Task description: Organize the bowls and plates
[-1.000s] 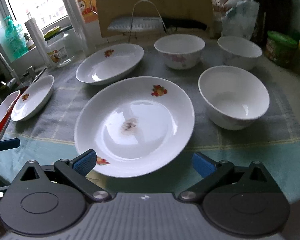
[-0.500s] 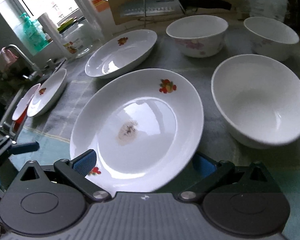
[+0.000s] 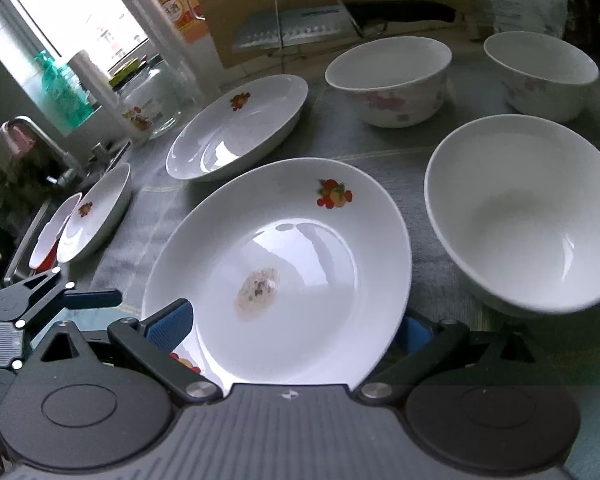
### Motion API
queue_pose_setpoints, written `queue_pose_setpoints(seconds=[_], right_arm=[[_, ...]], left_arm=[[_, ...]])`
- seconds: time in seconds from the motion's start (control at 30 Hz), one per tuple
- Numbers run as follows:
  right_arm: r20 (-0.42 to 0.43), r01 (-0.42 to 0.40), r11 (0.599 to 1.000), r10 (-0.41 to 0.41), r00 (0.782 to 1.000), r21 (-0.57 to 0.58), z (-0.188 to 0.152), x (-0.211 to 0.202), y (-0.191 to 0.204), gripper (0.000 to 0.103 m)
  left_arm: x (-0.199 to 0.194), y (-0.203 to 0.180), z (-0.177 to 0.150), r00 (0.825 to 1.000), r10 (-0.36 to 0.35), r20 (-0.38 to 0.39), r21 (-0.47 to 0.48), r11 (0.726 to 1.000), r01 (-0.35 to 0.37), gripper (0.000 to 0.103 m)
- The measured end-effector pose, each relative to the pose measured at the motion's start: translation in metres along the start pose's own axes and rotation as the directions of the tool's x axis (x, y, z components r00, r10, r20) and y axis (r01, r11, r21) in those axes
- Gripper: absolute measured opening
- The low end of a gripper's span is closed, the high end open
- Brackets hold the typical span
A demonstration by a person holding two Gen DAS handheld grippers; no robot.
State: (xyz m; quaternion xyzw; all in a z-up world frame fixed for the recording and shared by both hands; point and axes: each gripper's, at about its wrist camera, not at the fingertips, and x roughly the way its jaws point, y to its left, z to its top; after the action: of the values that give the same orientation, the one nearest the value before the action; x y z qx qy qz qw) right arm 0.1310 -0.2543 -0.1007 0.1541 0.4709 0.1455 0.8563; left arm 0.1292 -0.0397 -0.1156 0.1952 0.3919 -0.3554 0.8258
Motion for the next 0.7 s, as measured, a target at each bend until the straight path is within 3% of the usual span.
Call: queue_pose_setpoints(seconds=[0.17, 0.27, 0.7], right_arm=[[-0.009, 0.059, 0.998, -0.059, 0.998, -0.035, 0.000, 0.005, 0.011, 0.103], [-0.007, 0.054, 0.999, -0.054, 0.998, -0.006, 0.002, 0.005, 0.009, 0.103], [-0.008, 0.071, 0.996, -0.070, 0.997, 0.050, 0.011, 0.009, 0.006, 0.103]], left_arm=[[0.014, 0.009, 0.005, 0.996, -0.091, -0.023, 0.127, 0.988, 0.093, 0.102], [0.023, 0.014, 0.009, 0.990, -0.134, -0.033, 0.181, 0.974, 0.138, 0.102], [0.044, 0.031, 0.020, 0.965, -0.260, -0.023, 0.280, 0.925, 0.256, 0.102]])
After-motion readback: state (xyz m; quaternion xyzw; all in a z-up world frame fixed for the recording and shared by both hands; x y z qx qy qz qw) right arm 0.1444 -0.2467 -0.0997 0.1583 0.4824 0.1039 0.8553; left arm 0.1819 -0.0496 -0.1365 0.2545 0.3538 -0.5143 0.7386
